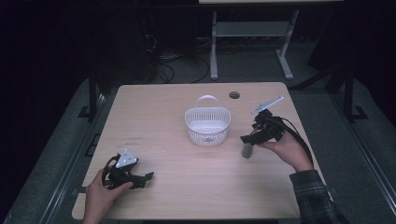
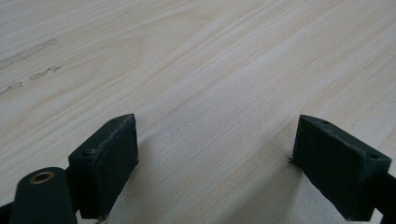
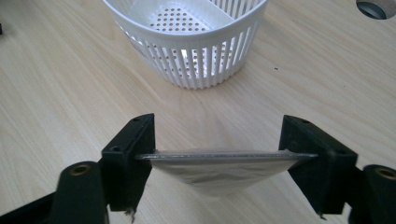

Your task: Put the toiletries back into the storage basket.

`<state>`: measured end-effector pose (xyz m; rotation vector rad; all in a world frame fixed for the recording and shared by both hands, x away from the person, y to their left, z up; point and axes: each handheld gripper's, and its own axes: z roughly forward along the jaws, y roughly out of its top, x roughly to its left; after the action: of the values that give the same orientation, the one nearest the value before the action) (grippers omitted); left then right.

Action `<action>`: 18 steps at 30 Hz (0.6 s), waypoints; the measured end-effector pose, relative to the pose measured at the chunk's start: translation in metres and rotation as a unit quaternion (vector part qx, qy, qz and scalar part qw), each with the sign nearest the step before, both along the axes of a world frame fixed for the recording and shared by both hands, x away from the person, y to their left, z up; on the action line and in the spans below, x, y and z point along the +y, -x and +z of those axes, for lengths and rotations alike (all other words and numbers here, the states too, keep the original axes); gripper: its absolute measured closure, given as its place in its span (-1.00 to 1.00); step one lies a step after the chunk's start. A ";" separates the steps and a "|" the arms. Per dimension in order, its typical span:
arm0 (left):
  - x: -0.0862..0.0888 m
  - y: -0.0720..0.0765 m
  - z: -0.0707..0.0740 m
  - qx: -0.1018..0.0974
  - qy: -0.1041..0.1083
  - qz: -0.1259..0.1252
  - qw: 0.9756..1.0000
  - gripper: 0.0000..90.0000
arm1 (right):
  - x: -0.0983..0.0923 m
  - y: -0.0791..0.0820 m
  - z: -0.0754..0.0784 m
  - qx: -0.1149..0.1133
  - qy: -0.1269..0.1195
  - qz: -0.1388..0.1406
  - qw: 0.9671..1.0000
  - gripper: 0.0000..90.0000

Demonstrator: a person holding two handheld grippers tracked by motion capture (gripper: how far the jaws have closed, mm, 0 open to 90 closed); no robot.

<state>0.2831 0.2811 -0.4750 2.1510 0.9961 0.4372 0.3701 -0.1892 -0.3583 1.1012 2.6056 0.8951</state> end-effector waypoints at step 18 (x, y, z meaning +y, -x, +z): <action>0.000 0.000 0.000 0.000 0.001 0.000 1.000 -0.71 | -0.002 0.003 0.003 0.000 0.000 0.000 1.000 -0.35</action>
<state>0.2831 0.2810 -0.4751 2.1491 0.9963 0.4372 0.3674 -0.1912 -0.3557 1.1002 2.6061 0.8965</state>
